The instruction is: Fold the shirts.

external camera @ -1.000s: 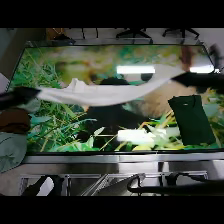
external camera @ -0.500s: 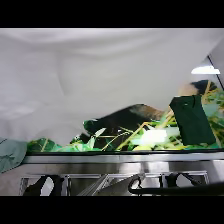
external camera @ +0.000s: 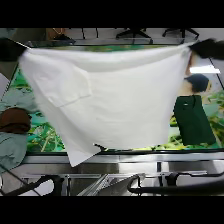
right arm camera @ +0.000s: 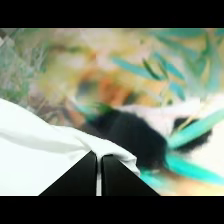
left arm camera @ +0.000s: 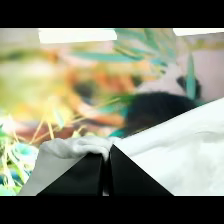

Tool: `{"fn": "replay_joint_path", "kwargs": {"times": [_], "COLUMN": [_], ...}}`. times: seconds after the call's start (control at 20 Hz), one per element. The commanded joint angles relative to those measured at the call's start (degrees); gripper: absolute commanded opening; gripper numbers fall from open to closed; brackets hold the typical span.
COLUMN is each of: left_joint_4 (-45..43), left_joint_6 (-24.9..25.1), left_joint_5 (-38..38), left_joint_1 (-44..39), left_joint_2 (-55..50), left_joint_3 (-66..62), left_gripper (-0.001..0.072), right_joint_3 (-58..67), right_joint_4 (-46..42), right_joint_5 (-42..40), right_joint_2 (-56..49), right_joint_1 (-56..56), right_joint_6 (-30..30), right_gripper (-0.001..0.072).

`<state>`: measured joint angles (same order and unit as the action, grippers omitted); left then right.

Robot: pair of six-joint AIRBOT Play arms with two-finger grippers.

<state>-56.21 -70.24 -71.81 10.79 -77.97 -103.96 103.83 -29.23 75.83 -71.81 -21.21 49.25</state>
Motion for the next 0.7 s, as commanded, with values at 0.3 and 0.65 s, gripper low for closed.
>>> {"fn": "replay_joint_path", "kwargs": {"times": [0.3, 0.65], "left_joint_4": [-4.28, -10.84], "left_joint_6": [-2.51, -5.25], "left_joint_5": [9.14, 9.01], "left_joint_1": [-3.02, -2.91], "left_joint_2": [-35.06, -38.58], "left_joint_3": [-10.67, -8.35], "left_gripper": [0.0015, 0.0015], "right_joint_3": [-2.60, -2.67], "right_joint_4": [0.57, -4.57], "right_joint_5": [-15.93, -13.62], "right_joint_2": [-29.20, -30.10], "right_joint_1": [3.67, 4.31], "right_joint_6": [0.00, 0.02], "right_gripper": [0.0015, 0.0016]}}
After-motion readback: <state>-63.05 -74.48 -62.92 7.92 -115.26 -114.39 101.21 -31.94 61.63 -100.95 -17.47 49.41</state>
